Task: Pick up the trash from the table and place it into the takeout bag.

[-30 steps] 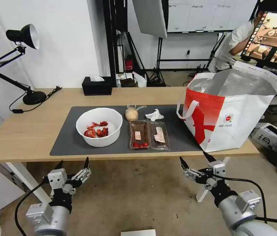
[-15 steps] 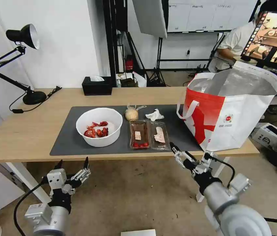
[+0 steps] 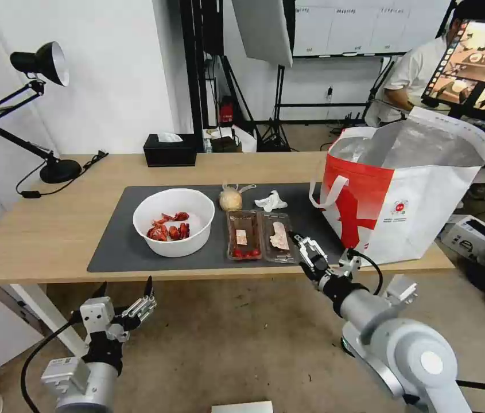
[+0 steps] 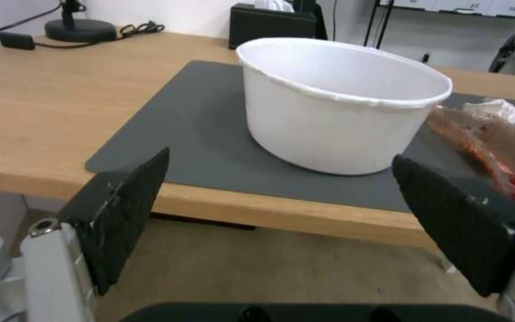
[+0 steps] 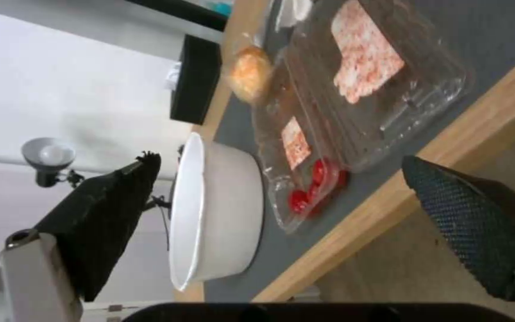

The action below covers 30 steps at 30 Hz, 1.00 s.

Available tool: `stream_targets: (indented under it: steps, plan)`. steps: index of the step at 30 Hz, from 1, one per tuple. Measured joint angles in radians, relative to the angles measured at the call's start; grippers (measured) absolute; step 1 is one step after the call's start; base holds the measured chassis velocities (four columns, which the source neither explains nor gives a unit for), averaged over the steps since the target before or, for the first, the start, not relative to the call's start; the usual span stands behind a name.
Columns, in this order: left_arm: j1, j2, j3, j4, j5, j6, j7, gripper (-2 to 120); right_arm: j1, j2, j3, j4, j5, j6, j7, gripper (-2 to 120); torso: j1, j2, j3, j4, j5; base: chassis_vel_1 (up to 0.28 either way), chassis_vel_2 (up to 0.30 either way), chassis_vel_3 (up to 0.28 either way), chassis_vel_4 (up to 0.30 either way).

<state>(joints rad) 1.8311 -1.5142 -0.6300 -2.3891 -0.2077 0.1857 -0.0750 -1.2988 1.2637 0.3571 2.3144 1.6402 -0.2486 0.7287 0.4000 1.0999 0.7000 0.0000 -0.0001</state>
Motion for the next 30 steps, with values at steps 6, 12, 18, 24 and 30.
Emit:
stream_targets:
  steps: [6, 12, 18, 24, 30]
  plan:
    - [-0.008, -0.004, 0.001, 0.01, 0.002, 0.0, -0.002, 100, 0.035, 0.036, -0.034, -0.044, 0.009, 0.005, 0.0, 100, 0.0, 0.0, 0.0, 0.0, 0.0, 0.0, 0.0, 0.0, 0.0]
    - [-0.014, -0.004, -0.009, 0.015, -0.002, 0.001, -0.003, 100, 0.067, 0.064, -0.054, -0.094, 0.008, 0.01, -0.001, 100, 0.0, 0.0, 0.0, 0.0, 0.0, 0.0, 0.0, 0.0, 0.0]
    - [-0.019, -0.002, -0.015, 0.022, -0.008, 0.002, -0.004, 100, 0.105, 0.101, -0.071, -0.155, -0.003, 0.012, 0.001, 100, 0.0, 0.0, 0.0, 0.0, 0.0, 0.0, 0.0, 0.0, 0.0]
    - [-0.017, -0.003, -0.016, 0.025, -0.008, 0.002, -0.005, 100, 0.124, 0.127, -0.08, -0.194, -0.013, 0.013, 0.009, 100, 0.0, 0.0, 0.0, 0.0, 0.0, 0.0, 0.0, 0.0, 0.0]
    - [-0.009, -0.002, -0.019, 0.023, -0.008, 0.002, -0.006, 100, 0.139, 0.137, -0.085, -0.217, -0.025, 0.017, 0.02, 100, 0.0, 0.0, 0.0, 0.0, 0.0, 0.0, 0.0, 0.0, 0.0]
